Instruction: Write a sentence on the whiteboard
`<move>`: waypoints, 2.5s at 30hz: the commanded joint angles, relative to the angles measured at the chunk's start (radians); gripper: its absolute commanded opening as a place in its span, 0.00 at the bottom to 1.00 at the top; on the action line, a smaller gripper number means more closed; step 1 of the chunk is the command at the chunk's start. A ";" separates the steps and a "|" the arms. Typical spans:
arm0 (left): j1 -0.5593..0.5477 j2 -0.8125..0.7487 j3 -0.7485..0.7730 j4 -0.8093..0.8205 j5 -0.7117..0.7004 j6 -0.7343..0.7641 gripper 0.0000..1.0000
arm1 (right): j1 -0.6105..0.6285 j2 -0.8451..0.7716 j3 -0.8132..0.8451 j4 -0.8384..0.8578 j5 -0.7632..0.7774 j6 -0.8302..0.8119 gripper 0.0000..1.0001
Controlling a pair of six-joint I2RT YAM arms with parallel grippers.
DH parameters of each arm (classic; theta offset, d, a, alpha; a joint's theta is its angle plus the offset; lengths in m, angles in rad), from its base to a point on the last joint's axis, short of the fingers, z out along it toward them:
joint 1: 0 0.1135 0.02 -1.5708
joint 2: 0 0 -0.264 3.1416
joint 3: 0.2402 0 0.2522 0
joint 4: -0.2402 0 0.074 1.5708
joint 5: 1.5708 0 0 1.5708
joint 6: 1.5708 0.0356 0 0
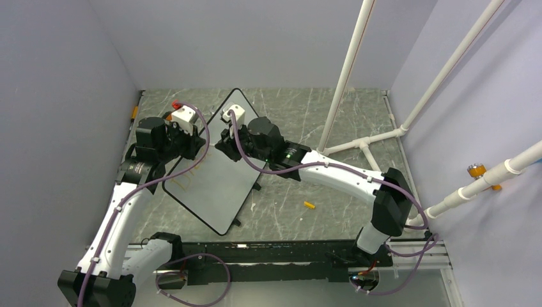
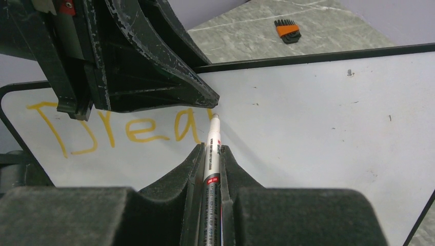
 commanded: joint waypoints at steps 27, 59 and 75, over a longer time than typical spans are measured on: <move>-0.029 0.017 -0.042 -0.165 0.042 0.074 0.00 | 0.004 -0.027 -0.067 0.014 0.094 0.025 0.00; -0.033 0.011 -0.044 -0.165 0.041 0.076 0.00 | -0.007 0.073 0.137 -0.045 0.135 0.004 0.00; -0.035 0.010 -0.044 -0.165 0.038 0.076 0.00 | -0.015 0.037 0.059 -0.048 0.125 0.028 0.00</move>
